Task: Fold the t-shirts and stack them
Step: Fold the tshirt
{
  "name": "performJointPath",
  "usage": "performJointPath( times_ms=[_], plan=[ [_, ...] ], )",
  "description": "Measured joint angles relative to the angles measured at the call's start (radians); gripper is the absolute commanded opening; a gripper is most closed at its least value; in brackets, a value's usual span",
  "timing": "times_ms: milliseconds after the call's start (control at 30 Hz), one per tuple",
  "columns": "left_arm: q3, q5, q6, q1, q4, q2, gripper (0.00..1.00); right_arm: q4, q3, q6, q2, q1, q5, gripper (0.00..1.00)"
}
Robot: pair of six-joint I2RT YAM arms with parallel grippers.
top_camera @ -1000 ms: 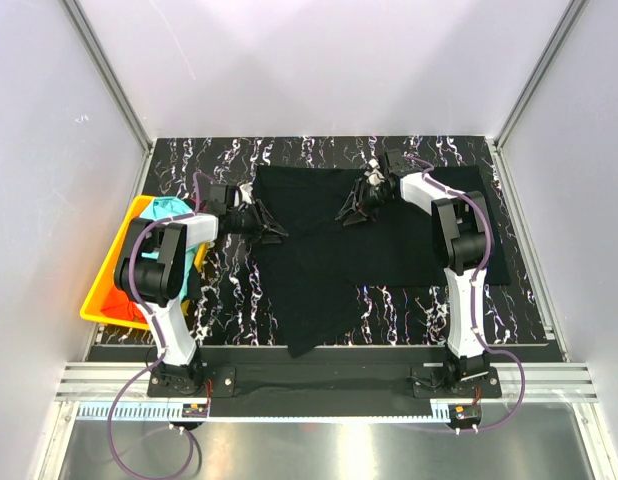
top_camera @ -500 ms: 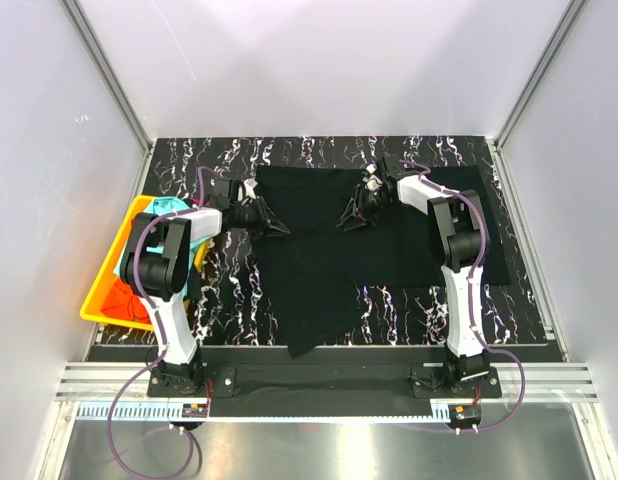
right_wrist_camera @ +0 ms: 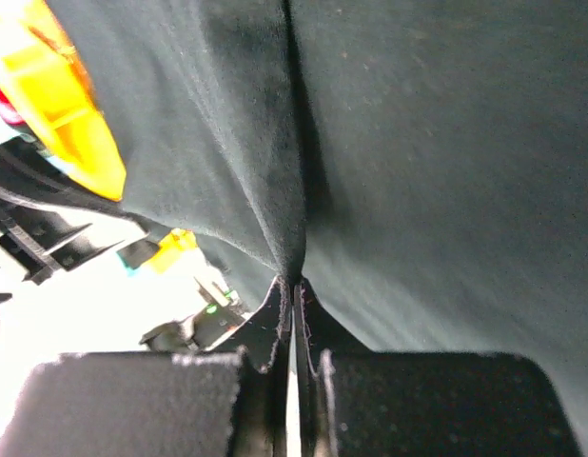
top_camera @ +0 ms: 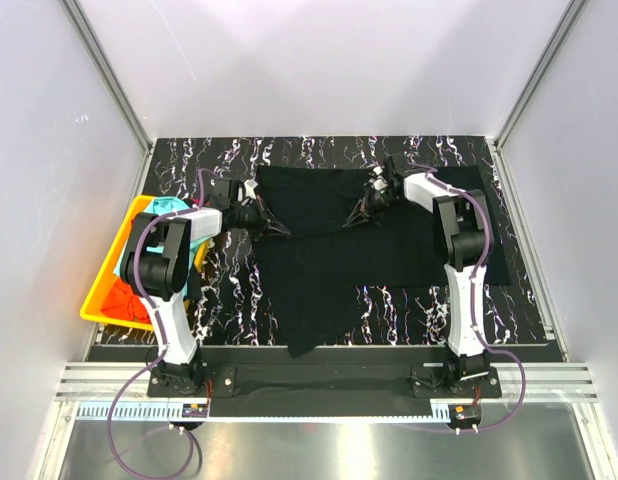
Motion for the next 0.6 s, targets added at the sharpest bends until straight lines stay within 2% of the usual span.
performJointPath(
  times_ms=[167,200,233,300,333,433,500,600],
  plan=[
    [-0.002,0.017,-0.020,0.006,0.001,-0.003,0.00,-0.119,0.097,-0.021,0.005,-0.039,-0.053,0.00],
    [-0.002,0.019,-0.024,0.006,0.000,-0.003,0.01,-0.145,0.127,-0.031,0.009,-0.041,-0.062,0.06],
    [-0.004,0.021,-0.029,0.007,0.001,-0.003,0.07,-0.162,0.151,-0.039,0.013,-0.041,-0.069,0.15],
    [-0.006,0.023,-0.029,0.008,-0.004,-0.003,0.14,-0.200,0.196,-0.064,0.024,-0.038,-0.077,0.24],
    [-0.006,0.023,-0.027,0.008,-0.012,-0.003,0.21,-0.218,0.208,-0.079,0.029,-0.037,-0.080,0.32],
    [-0.004,0.013,0.006,0.012,-0.067,-0.006,0.34,-0.274,0.216,-0.121,0.042,-0.036,-0.075,0.46],
    [0.000,-0.006,0.040,0.018,-0.127,-0.014,0.40,-0.321,0.216,-0.158,0.047,-0.036,-0.036,0.48],
    [0.010,-0.067,0.094,0.031,-0.211,-0.053,0.42,-0.371,0.216,-0.201,0.046,-0.037,0.067,0.49]
  ],
)
